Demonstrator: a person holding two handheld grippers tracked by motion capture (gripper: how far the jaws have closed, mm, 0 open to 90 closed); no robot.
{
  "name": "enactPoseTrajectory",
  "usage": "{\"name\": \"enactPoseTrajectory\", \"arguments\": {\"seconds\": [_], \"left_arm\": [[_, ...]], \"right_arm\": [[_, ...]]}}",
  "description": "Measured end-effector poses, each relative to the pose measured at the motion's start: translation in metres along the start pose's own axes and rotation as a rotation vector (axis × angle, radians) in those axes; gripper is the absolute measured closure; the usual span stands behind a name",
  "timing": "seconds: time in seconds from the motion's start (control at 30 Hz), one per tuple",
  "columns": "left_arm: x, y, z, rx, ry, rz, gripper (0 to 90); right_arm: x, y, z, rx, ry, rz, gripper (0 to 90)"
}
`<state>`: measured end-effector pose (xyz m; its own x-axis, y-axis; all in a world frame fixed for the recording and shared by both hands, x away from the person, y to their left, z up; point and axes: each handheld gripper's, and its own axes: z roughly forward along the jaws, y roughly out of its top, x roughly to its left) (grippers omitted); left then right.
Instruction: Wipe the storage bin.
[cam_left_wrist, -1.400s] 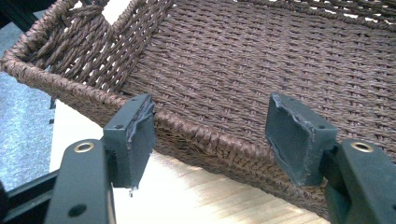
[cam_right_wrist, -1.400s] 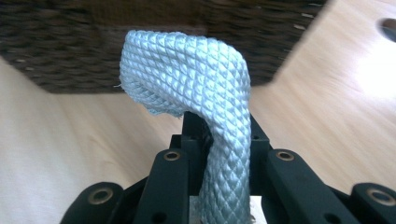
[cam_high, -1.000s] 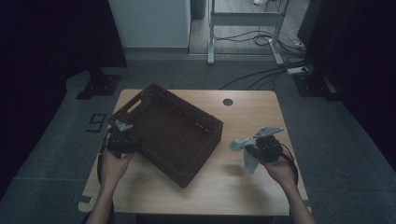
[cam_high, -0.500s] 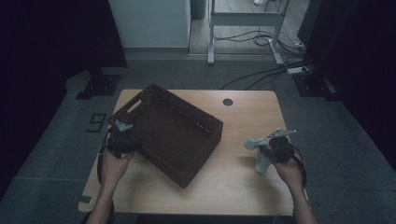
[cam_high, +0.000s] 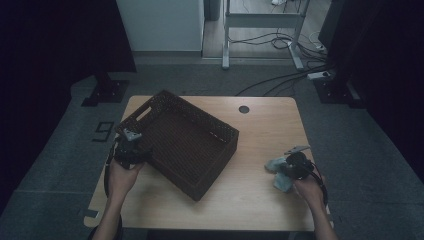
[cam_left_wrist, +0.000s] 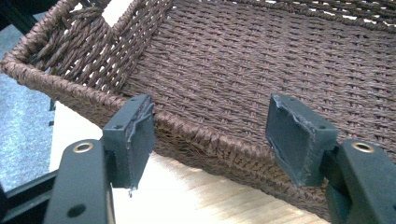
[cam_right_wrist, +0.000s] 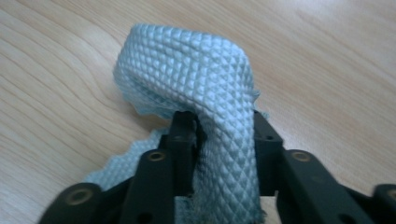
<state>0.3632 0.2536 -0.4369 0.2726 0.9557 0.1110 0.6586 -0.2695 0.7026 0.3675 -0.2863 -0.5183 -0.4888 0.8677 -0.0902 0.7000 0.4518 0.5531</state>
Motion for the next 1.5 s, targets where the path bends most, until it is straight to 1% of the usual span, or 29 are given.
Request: {"name": "enactPoseTrajectory", "arguments": {"seconds": [0.03,0.1,0.13,0.2,0.27,0.3,0.33,0.4,0.47,0.5,0.57,0.67,0.73,0.8,0.83,0.87,1.0,1.13,1.27,1.33,1.5], "left_arm": [[0.000,0.000,0.000,0.000,0.000,0.002,32.8],[0.001,0.001,0.001,0.006,0.003,-0.003,31.3],[0.001,0.001,0.001,0.009,0.004,-0.004,29.5],[0.000,0.003,0.002,0.024,0.002,-0.017,25.2],[-0.002,0.005,0.003,0.041,0.014,-0.026,17.3],[-0.002,0.006,0.002,0.042,0.014,-0.032,15.0],[-0.001,0.007,0.001,0.041,0.008,-0.042,14.3],[0.001,0.007,-0.003,0.036,-0.006,-0.064,14.1],[0.002,0.007,-0.007,0.033,-0.017,-0.080,14.1],[0.003,0.007,-0.009,0.037,-0.020,-0.096,14.0],[0.004,0.006,-0.011,0.041,-0.031,-0.113,13.8],[0.003,0.005,-0.009,0.068,-0.038,-0.120,13.3],[0.001,0.003,-0.003,0.091,-0.047,-0.124,13.5],[0.003,0.002,-0.001,0.096,-0.069,-0.142,15.0],[0.005,0.002,-0.001,0.096,-0.100,-0.144,16.8],[0.006,0.002,-0.001,0.097,-0.105,-0.147,20.7],[0.008,0.002,-0.001,0.096,-0.113,-0.137,21.6],[0.013,0.001,-0.001,0.092,-0.128,-0.129,24.7],[0.017,0.000,-0.001,0.090,-0.142,-0.121,26.1],[0.018,0.000,0.000,0.089,-0.146,-0.118,26.3],[0.019,0.001,0.001,0.093,-0.143,-0.109,26.9]], "right_arm": [[-0.001,-0.001,0.000,0.002,0.003,0.000,60.6],[-0.002,-0.004,-0.001,-0.008,0.003,0.006,51.3],[-0.003,-0.005,-0.002,-0.015,0.012,0.007,44.9],[-0.004,-0.006,-0.003,-0.027,0.042,0.005,35.9],[-0.004,-0.007,-0.006,-0.038,0.038,0.003,26.6],[-0.004,-0.007,-0.007,-0.045,0.038,0.003,23.9],[-0.004,-0.006,-0.010,-0.061,0.036,0.007,21.7],[-0.003,-0.004,-0.015,-0.093,0.028,0.011,14.5],[-0.001,0.000,-0.022,-0.131,0.024,0.021,13.8],[0.000,0.001,-0.024,-0.143,0.021,0.022,13.8],[0.002,0.004,-0.028,-0.163,0.023,0.016,13.8],[0.006,0.006,-0.030,-0.171,0.026,0.003,13.9],[0.007,0.007,-0.030,-0.168,0.033,-0.002,14.1],[0.009,0.008,-0.029,-0.164,0.041,-0.010,14.1],[0.010,0.009,-0.029,-0.167,0.041,-0.015,14.2],[0.011,0.010,-0.029,-0.166,0.046,-0.021,14.2],[0.016,0.013,-0.031,-0.178,0.058,-0.032,14.2],[0.022,0.018,-0.032,-0.197,0.078,-0.046,14.2],[0.029,0.023,-0.032,-0.219,0.127,-0.049,14.3],[0.034,0.026,-0.031,-0.223,0.153,-0.062,14.3],[0.046,0.031,-0.027,-0.223,0.190,-0.094,14.4]]}}
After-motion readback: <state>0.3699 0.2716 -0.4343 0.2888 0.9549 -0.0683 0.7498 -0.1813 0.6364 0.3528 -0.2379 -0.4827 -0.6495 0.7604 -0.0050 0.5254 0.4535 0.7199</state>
